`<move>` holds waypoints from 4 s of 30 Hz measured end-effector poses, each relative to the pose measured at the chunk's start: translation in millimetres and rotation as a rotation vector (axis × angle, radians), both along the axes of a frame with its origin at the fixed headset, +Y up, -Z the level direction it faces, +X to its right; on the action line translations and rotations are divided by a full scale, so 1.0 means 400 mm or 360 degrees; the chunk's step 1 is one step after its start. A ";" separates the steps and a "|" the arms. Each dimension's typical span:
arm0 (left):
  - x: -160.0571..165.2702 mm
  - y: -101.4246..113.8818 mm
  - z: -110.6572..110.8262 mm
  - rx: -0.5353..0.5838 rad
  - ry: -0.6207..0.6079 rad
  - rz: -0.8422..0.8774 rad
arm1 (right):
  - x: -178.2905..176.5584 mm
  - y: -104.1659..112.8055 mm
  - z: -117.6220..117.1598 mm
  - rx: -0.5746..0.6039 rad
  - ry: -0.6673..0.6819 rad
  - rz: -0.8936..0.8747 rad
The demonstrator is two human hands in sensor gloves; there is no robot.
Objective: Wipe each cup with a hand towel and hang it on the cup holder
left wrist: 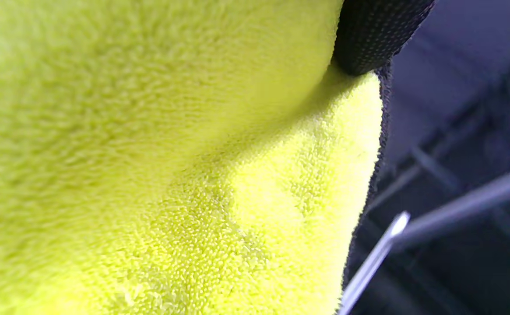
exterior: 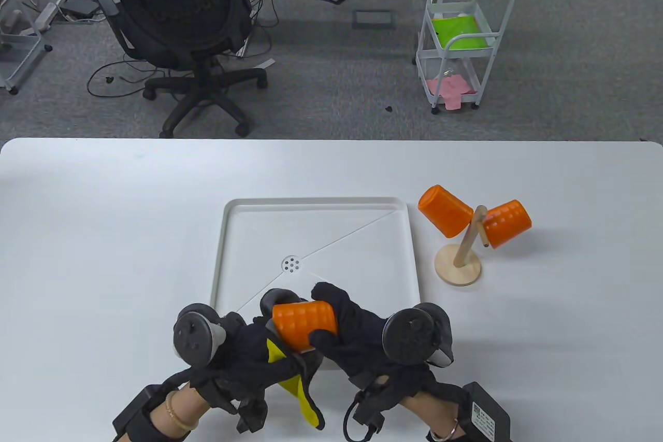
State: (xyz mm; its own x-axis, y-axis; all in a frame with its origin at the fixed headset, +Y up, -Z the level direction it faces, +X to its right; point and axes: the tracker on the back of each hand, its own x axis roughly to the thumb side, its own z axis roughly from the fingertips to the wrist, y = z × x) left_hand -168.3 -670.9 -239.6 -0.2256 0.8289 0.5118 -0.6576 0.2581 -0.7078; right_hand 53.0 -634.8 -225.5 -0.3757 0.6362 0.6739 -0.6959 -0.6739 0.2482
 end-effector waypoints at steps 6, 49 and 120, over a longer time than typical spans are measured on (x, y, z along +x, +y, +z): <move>0.005 -0.047 -0.028 -0.0632 -0.0283 0.0337 | -0.004 0.022 0.026 0.0401 -0.0061 0.0235; -0.009 -0.118 -0.042 -0.1012 0.0038 0.0310 | -0.051 -0.009 0.060 0.1076 -0.0126 0.0551; -0.009 -0.104 -0.033 -0.0980 0.0018 0.0341 | -0.033 0.008 0.058 0.0839 -0.0059 0.0463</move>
